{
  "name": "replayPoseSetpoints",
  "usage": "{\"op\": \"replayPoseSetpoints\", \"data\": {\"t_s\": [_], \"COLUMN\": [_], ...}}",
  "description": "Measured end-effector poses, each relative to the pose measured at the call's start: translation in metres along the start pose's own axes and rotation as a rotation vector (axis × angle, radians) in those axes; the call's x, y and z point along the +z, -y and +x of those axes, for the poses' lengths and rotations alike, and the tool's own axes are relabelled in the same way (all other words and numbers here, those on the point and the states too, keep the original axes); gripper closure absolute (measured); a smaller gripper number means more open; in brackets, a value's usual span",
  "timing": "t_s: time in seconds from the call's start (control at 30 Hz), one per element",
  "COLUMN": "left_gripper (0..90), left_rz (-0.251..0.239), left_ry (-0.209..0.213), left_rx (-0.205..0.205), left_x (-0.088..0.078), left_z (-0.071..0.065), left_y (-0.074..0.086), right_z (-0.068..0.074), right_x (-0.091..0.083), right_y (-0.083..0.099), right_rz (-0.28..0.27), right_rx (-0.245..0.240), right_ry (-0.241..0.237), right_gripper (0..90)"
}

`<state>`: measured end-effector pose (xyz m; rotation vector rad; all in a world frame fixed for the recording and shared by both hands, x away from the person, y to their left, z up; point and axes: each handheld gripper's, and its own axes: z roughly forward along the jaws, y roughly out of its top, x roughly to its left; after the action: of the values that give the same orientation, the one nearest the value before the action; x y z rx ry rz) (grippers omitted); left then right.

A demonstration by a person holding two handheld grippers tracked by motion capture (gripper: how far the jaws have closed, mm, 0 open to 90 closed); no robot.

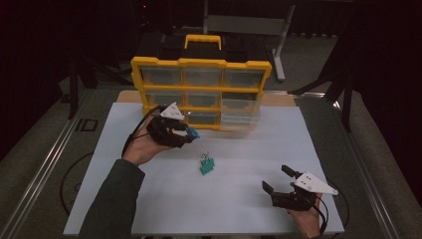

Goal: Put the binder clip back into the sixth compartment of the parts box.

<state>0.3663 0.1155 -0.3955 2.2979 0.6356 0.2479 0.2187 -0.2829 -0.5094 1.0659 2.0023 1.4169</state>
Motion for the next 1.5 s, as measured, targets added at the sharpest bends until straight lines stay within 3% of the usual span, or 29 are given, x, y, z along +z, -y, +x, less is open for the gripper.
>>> {"op": "replayPoseSetpoints", "data": {"t_s": [0.37,0.6,0.73,1.03,1.2,1.3,1.33,1.47,1.5], "left_gripper": [50.4,50.4,50.4,50.4,50.4,49.6,45.5,14.6,12.4], "left_rz": [0.004,0.0,0.022,0.032,0.049,0.053,0.055,0.071,0.071], "left_ry": [-0.021,-0.014,-0.017,-0.008,-0.004,-0.007,-0.007,-0.062,-0.069], "left_rx": [0.03,0.037,0.053,0.07,0.085,0.066,0.051,0.024,0.019], "left_x": [-0.011,-0.007,0.004,0.023,0.038,0.045,0.047,0.048,0.046], "left_z": [0.008,0.01,0.008,0.002,-0.004,-0.004,-0.004,-0.003,-0.002], "left_y": [-0.052,-0.081,-0.1,-0.124,-0.132,-0.133,-0.132,-0.128,-0.127], "right_z": [0.001,0.001,0.001,0.001,0.0,-0.001,-0.001,-0.002,-0.002], "right_x": [0.0,-0.002,-0.001,-0.001,-0.002,-0.003,-0.003,-0.004,-0.004], "right_y": [-0.001,-0.001,-0.001,-0.001,-0.002,-0.002,-0.002,-0.002,-0.002], "right_rz": [0.004,0.001,0.002,0.001,-0.003,-0.006,-0.006,-0.01,-0.01], "right_rx": [-0.007,-0.009,-0.007,-0.003,-0.004,0.003,0.005,0.003,0.003], "right_ry": [0.008,0.011,0.01,0.01,0.008,0.011,0.01,0.013,0.014], "right_gripper": [8.5,8.5,8.5,8.5,8.5,8.5,8.5,8.6,8.6]}}
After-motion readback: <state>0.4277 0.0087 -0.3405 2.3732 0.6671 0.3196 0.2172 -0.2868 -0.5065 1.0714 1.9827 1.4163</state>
